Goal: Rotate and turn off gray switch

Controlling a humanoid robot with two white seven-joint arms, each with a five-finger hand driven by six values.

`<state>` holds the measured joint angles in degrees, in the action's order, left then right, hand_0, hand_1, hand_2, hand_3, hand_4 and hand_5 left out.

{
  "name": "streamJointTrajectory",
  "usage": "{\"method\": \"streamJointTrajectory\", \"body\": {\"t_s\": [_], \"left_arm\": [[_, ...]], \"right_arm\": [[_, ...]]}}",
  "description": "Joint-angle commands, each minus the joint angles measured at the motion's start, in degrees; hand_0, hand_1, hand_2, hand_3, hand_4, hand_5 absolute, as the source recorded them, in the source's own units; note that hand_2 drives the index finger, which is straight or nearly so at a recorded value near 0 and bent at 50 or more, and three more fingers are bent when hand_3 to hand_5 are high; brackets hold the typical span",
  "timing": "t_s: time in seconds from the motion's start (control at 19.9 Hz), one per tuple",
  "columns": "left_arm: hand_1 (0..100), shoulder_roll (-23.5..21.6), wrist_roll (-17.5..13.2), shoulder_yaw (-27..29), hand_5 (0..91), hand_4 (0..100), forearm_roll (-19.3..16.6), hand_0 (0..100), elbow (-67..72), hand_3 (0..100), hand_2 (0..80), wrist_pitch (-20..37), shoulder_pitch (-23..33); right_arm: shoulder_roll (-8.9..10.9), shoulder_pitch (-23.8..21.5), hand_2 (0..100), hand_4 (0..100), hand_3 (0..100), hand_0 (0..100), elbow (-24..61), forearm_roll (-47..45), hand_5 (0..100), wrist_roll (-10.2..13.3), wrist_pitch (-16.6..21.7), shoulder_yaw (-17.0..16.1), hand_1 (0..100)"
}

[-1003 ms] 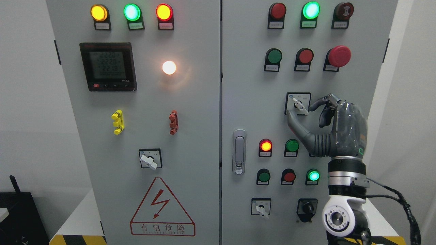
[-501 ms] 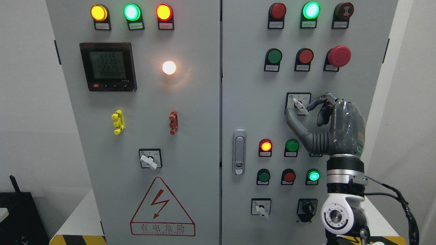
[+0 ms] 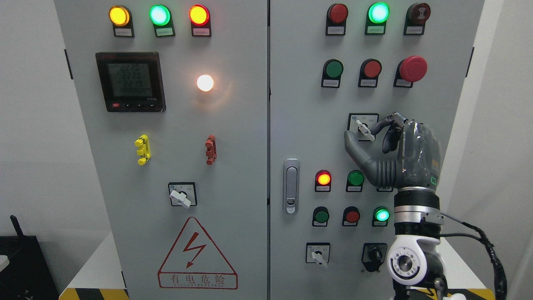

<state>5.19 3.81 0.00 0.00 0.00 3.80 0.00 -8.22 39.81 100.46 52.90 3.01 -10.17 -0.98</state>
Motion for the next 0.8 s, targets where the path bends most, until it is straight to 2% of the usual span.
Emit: {"method": "streamJointTrajectory", "body": {"t_s": [0.0,0.75], "left_arm": [[39,0.0,0.0,0.4,0.0,0,1.1,12,-1.5,0,0.0,0.0,-0.5],[39,0.0,0.0,0.5,0.0,0,1.1,12,-1.5,0,0.0,0.0,-0.5]], "right_arm": [[0.13,0.0,64,96,99,7,-0.1,0.2,100,0.1,0.0,-0.9,44],[0.13,0.0,65,95,100,9,-0.1,1.2,100,0.2,0.0,-1.0,44]]}}
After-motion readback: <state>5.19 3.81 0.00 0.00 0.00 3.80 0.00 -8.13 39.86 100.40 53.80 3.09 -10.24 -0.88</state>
